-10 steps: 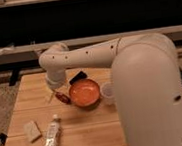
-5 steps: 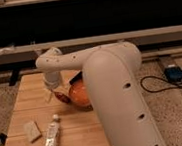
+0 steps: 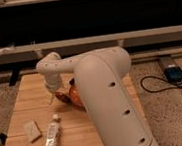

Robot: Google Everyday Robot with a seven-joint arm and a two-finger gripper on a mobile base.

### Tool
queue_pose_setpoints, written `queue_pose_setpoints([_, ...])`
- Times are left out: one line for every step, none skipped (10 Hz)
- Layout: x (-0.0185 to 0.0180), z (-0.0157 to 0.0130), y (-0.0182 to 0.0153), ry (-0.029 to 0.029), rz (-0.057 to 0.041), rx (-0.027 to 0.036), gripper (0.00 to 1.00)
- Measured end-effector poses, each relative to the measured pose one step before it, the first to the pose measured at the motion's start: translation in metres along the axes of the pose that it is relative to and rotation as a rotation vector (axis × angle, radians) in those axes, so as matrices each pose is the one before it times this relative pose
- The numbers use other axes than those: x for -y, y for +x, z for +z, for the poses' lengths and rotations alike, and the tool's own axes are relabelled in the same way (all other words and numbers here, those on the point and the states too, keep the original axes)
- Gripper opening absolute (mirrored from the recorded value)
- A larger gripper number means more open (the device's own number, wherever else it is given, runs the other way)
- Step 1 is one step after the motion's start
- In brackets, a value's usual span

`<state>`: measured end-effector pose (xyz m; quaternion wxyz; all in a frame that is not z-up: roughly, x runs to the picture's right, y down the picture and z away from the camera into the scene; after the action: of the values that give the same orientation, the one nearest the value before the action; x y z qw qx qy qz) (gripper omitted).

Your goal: Place the pepper in the ceramic cup

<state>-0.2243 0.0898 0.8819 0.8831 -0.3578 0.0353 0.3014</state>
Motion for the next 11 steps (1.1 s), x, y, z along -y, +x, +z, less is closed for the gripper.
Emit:
queue_pose_setpoints([0.00305, 0.00372, 0.00105, 0.00119, 0.00093, -0.00967, 0.8])
queue_pose_setpoints([0.00267, 0.00476, 0.00187, 0.00114, 0.00349, -0.01505, 0.8])
queue_pose_setpoints([-0.0013, 0.00459, 0.00012, 0.00188, -0.00375, -0.01431, 0.77])
queue_pose_setpoints([-0.00146, 0.00389, -0.00038, 0.00169, -0.00289, -0.01029, 0.7])
queue_pose_setpoints([0.00139, 0.00318, 0.0013, 0.00362, 0.00375, -0.0113, 0.6])
queue_pose_setpoints([0.00225, 0.00426, 0.00274, 0.00355, 0.00544, -0.01496, 0.5])
queue_pose_setpoints([-0.00065, 0.00435, 0.00064, 0.00182, 0.00145, -0.01491, 0.4])
queue_pose_setpoints([-0.00095, 0.00405, 0.00033, 0.00179, 0.00071, -0.01468, 0.3])
queue_pose_setpoints([0.00099, 0.00364, 0.00224, 0.00195, 0.00556, -0.01522, 0.18])
queue_pose_setpoints([-0.00046, 0.00172, 0.0013, 0.00108, 0.00359, -0.00829, 0.08])
queue_pose_setpoints([0.00011, -0.00013, 0.00103, 0.00244, 0.00208, -0.00233, 0.02])
